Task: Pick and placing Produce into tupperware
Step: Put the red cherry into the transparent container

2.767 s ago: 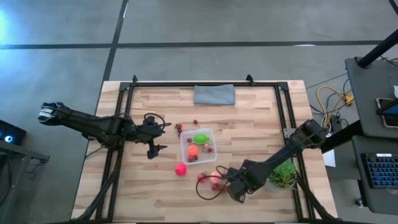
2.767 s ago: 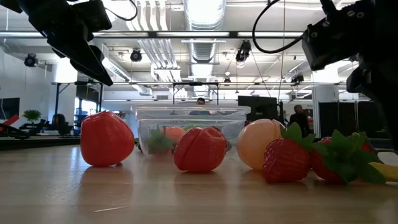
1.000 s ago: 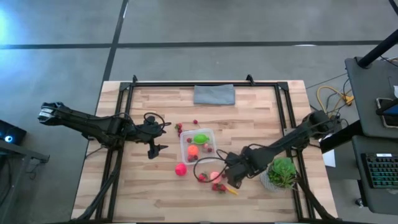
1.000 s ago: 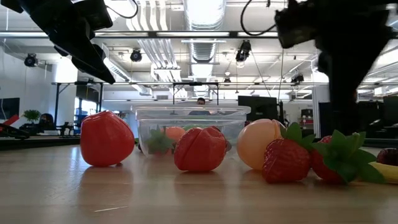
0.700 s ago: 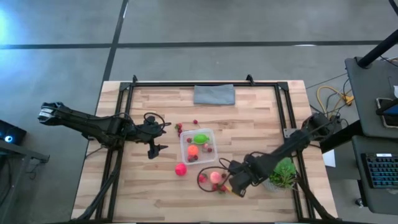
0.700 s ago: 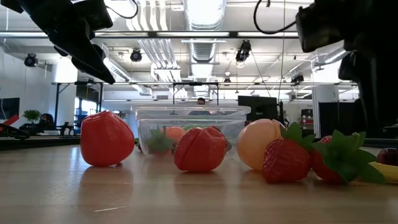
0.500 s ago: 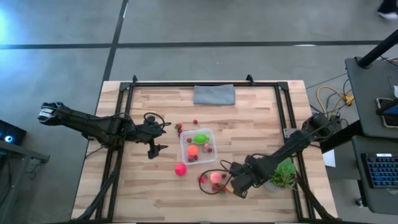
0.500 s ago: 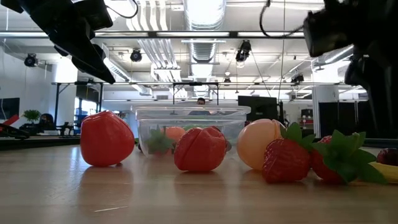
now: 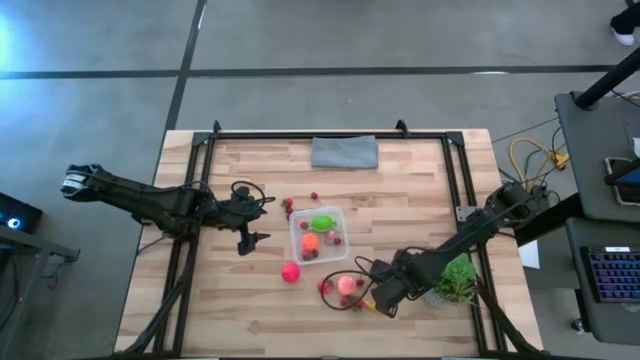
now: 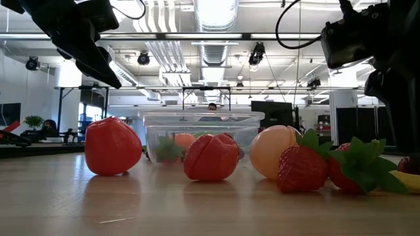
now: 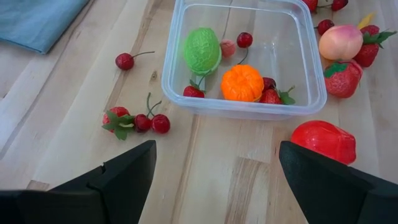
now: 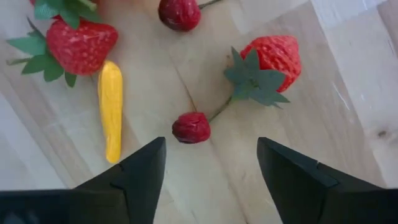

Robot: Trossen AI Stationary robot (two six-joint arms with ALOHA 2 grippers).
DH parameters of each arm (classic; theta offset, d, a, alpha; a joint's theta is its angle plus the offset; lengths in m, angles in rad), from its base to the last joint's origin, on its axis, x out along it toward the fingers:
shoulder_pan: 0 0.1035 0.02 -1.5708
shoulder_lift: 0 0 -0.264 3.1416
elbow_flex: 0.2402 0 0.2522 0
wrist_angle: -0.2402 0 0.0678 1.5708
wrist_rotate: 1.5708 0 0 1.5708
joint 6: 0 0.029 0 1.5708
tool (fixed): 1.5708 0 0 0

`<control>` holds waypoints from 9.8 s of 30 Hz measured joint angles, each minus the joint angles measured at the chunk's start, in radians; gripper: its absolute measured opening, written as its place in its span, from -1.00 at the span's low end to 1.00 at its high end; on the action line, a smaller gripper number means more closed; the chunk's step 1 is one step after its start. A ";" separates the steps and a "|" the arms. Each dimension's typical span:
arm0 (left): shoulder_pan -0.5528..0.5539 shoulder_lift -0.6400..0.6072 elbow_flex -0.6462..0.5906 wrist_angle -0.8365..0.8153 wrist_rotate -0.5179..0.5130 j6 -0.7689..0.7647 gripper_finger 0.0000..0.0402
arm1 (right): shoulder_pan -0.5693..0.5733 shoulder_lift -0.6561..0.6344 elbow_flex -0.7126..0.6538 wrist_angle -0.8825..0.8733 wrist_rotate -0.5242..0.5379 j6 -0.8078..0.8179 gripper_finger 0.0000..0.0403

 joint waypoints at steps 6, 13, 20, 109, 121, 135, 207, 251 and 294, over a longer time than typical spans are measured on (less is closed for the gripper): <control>0.001 0.016 0.000 0.000 0.000 0.004 0.62 | 0.000 0.000 -0.002 0.006 0.000 -0.012 0.37; 0.001 0.056 0.000 0.003 0.000 0.004 0.62 | 0.000 0.000 -0.004 0.080 0.000 -0.022 0.36; 0.000 0.092 0.000 0.004 0.003 0.004 0.62 | 0.000 0.039 -0.006 0.078 -0.001 -0.005 0.22; 0.000 0.098 0.000 0.008 0.010 -0.006 0.62 | -0.455 0.018 0.285 0.125 -0.012 -0.290 0.01; 0.001 0.111 0.000 0.134 0.003 -0.005 0.62 | -0.349 -0.184 0.295 -0.206 0.193 -0.196 0.07; 0.035 0.396 0.001 0.182 -0.023 0.283 0.38 | -0.309 -0.303 0.258 -0.400 0.423 -0.144 0.07; 0.401 0.673 0.035 0.445 0.341 0.629 0.05 | -0.326 -0.276 0.213 -0.398 0.420 0.145 0.07; 0.438 0.508 0.074 0.430 0.145 0.657 -0.40 | -0.326 -0.276 0.213 -0.398 0.421 0.102 0.07; 0.585 1.028 0.745 -0.236 0.370 0.292 -0.40 | -0.326 -0.276 0.198 -0.398 0.419 0.119 0.07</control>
